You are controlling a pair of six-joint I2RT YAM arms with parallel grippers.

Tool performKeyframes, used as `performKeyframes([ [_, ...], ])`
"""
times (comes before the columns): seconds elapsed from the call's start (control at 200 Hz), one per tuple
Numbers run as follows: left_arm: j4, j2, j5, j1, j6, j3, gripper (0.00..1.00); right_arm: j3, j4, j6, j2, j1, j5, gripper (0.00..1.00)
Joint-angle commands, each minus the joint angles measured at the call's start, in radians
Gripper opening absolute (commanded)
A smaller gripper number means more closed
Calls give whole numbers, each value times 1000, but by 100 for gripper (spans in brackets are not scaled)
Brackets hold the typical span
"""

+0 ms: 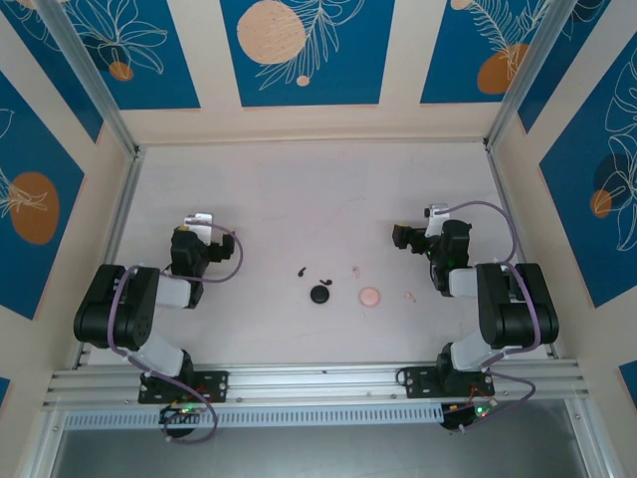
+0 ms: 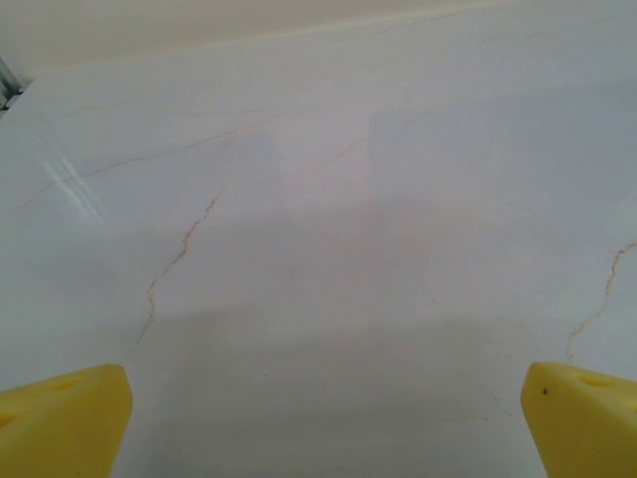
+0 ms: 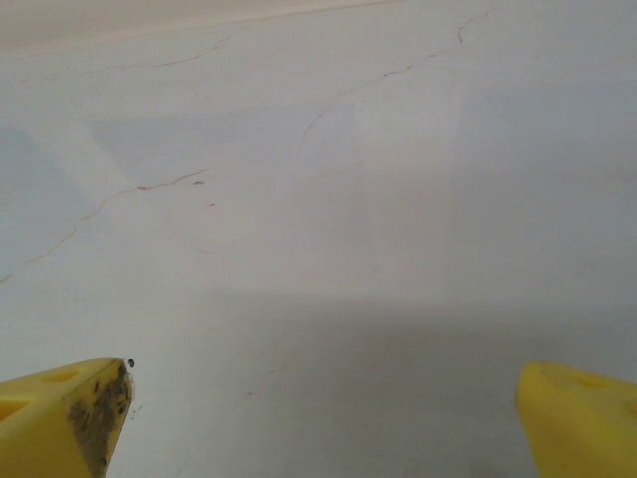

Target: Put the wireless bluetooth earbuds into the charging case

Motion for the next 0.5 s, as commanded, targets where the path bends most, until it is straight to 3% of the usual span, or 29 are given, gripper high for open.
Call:
performKeyframes([
  [0.0,-1,-13,27,5,5,22,100,19,25,-21,-5,-9,-19,99],
  [0.315,1,-16,26,5,8,20,100,21,24,-17,-13,-6,-6,99],
  [0.495,-198,-114,17,2,11,87,98,180,-361,24,-137,-4,64,99],
])
